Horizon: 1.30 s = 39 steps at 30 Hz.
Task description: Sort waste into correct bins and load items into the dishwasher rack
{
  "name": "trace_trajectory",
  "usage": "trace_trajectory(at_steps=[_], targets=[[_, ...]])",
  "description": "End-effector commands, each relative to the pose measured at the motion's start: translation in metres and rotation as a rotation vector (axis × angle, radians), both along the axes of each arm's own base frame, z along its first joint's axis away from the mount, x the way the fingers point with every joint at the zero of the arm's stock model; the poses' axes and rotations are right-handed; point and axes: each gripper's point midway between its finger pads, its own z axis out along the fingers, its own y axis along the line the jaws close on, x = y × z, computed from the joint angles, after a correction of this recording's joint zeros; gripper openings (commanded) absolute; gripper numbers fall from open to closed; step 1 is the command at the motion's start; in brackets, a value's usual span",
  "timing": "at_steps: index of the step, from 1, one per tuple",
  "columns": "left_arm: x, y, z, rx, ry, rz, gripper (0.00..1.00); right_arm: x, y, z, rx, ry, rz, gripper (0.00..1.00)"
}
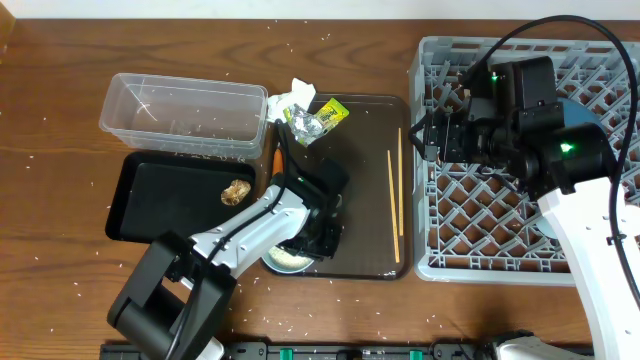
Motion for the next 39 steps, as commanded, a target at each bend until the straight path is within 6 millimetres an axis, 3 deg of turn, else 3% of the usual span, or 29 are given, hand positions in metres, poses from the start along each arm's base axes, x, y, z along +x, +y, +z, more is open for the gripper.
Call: trace_trajectory(at_steps=[1,14,16,26,31,35,39], targets=[[-0.004,0.003,-0.006,0.009,0.026,0.009,0.15,-0.001,-0.004,0.005,0.003,-0.008,-0.020,0.84],[0.004,0.011,-0.007,0.014,0.052,0.058,0.17,-0.004,-0.005,0.003,-0.001,0.010,-0.020,0.84],[0.004,0.014,-0.007,0.033,0.048,0.058,0.22,-0.004,-0.005,0.003,-0.001,0.010,-0.020,0.84],[0.002,0.019,-0.020,0.070,0.070,0.031,0.22,-0.005,-0.005,0.002,-0.002,0.013,-0.020,0.84],[0.000,0.020,-0.021,0.065,0.076,-0.003,0.06,-0.005,-0.005,0.002,-0.003,0.015,-0.020,0.84],[0.003,0.017,-0.015,0.057,0.076,-0.001,0.06,-0.007,-0.006,0.001,-0.005,0.022,-0.020,0.84],[0.012,0.011,0.007,0.047,0.060,-0.002,0.06,-0.008,-0.006,0.000,-0.007,0.030,-0.019,0.84]])
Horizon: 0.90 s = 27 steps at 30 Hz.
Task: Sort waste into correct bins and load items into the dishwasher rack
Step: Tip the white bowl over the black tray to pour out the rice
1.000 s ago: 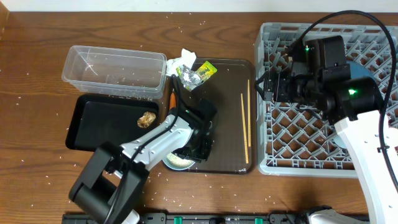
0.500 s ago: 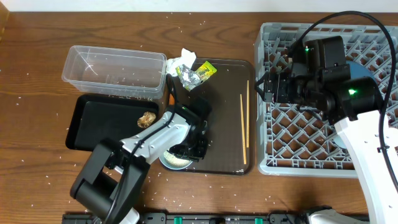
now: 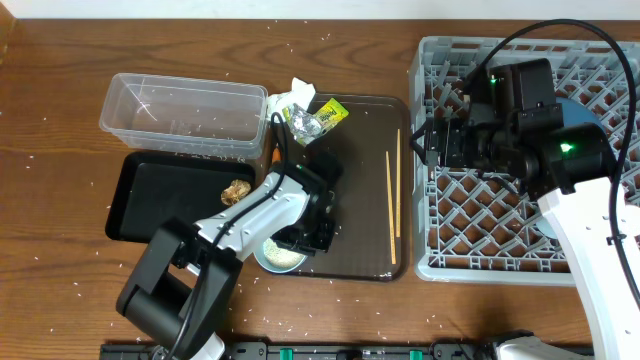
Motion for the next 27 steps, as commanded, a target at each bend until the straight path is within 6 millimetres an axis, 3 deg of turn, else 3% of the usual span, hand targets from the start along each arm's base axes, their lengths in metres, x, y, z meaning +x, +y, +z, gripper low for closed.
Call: trace_trajectory(at_steps=[1,7,11,17,21,27], targets=[[0.011,-0.007,0.014,-0.025,-0.019,-0.017,0.06,0.000,-0.004,0.005,0.003,-0.012,-0.020,0.84],[0.034,-0.019,0.077,-0.127,-0.171,-0.007,0.06,-0.002,-0.005,0.004,0.000,-0.001,-0.020,0.83],[0.047,-0.006,0.118,-0.195,-0.290,0.065,0.06,-0.003,-0.005,0.004,-0.001,0.002,-0.020,0.83],[0.062,0.061,0.163,-0.230,-0.406,0.309,0.06,-0.003,-0.005,0.003,-0.001,0.003,-0.020,0.83],[0.079,0.102,0.190,-0.424,-0.444,0.481,0.06,-0.003,-0.005,0.003,-0.001,0.003,-0.020,0.83],[0.097,0.151,0.196,-0.742,-0.477,0.636,0.06,-0.003,-0.005,0.003,-0.001,0.003,-0.020,0.84]])
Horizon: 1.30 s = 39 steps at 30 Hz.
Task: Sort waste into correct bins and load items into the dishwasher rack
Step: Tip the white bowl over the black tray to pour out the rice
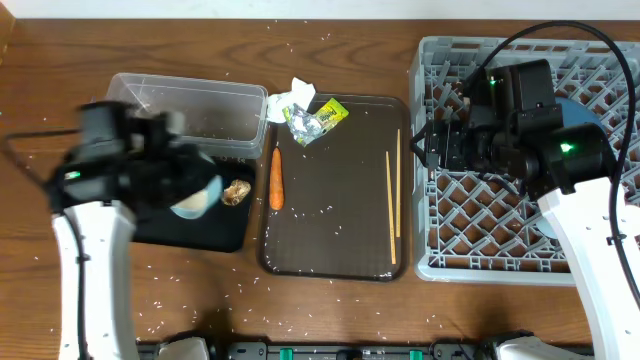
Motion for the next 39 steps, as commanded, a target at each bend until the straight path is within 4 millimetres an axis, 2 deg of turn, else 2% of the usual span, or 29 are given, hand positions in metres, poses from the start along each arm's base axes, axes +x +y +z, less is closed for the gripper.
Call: trace_trajectory(at_steps=[1,5,9,14,17,38,39], targets=[[0.002,-0.003,0.011,-0.279,-0.126,-0.075,0.06,0.000,-0.004,0.006,0.003,-0.013,-0.020,0.84],[0.009,0.015,0.015,-0.495,-0.321,-0.085,0.06,0.000,-0.004,0.006,0.003,-0.014,-0.020,0.84],[0.004,0.025,0.009,-0.622,-0.501,-0.114,0.06,0.000,-0.004,0.006,0.003,-0.014,-0.020,0.84],[-0.005,0.040,-0.031,-0.637,-0.491,-0.033,0.07,0.000,-0.004,0.005,0.003,-0.011,-0.020,0.84],[-0.005,0.046,-0.037,-0.634,-0.495,-0.012,0.06,0.000,-0.004,0.006,0.003,-0.013,-0.020,0.84],[-0.004,0.051,-0.037,-0.620,-0.511,-0.008,0.06,0.001,-0.004,0.006,0.004,-0.017,-0.020,0.84],[-0.005,0.050,-0.037,-0.655,-0.471,0.017,0.06,0.001,-0.004,0.006,0.004,-0.018,-0.020,0.84]])
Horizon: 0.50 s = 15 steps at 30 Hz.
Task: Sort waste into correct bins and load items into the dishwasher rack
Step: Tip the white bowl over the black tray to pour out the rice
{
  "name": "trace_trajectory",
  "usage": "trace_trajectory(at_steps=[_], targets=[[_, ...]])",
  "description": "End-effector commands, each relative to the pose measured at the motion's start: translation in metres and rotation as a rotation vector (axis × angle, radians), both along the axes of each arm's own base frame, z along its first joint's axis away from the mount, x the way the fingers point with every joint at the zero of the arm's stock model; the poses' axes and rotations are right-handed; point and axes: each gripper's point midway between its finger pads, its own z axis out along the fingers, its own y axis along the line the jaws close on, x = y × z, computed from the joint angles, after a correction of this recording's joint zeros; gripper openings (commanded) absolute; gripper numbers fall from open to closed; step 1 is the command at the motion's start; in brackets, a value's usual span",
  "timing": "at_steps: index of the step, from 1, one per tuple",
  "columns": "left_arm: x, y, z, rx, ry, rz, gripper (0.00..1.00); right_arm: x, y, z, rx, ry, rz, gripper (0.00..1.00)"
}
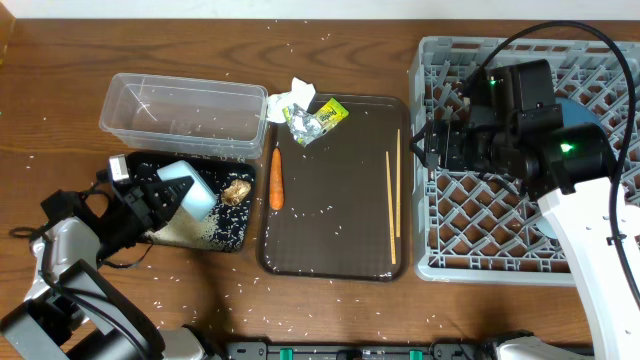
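My left gripper is shut on a pale blue bowl, held tipped on its side over the black tray. White rice lies spread on that tray beside a brown food scrap. On the brown tray lie a carrot, two chopsticks, a green packet and crumpled wrappers. My right gripper hangs open over the left edge of the grey dishwasher rack, with nothing between its fingers.
A clear plastic container stands behind the black tray. A blue plate sits in the rack, mostly hidden by the right arm. Loose rice grains are scattered over the wooden table.
The left arm has moved to the lower left, and the bowl now lies tipped over the black tray. Rice lies on that tray where none showed before. The right arm has not moved.
My left gripper was at the bowl on the front left of the brown tray, then had shifted it slightly. Later the bowl was off that tray and held over the black tray. Now it is tipped and rice covers the black tray.
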Motion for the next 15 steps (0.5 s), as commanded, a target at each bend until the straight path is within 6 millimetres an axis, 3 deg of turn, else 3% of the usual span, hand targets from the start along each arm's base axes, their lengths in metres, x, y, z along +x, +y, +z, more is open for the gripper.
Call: trace_trajectory(at_steps=[1,4,11,14,15], targets=[[-0.001,0.000,0.007,-0.067,0.029,0.009,0.06,0.001,-0.004,0.006,0.004,-0.018,-0.020,0.84],[-0.007,-0.007,0.007,0.005,-0.054,-0.009,0.06,0.000,-0.004,0.005,0.002,-0.011,-0.020,0.84],[-0.009,-0.009,0.008,-0.082,0.046,-0.002,0.06,0.000,-0.004,0.006,0.003,-0.013,-0.020,0.84],[-0.014,-0.014,0.009,-0.006,-0.042,-0.013,0.06,-0.001,-0.004,0.005,0.001,-0.005,-0.020,0.84],[-0.014,-0.013,0.009,-0.056,0.016,-0.005,0.07,-0.001,-0.004,0.005,0.001,-0.006,-0.020,0.84]])
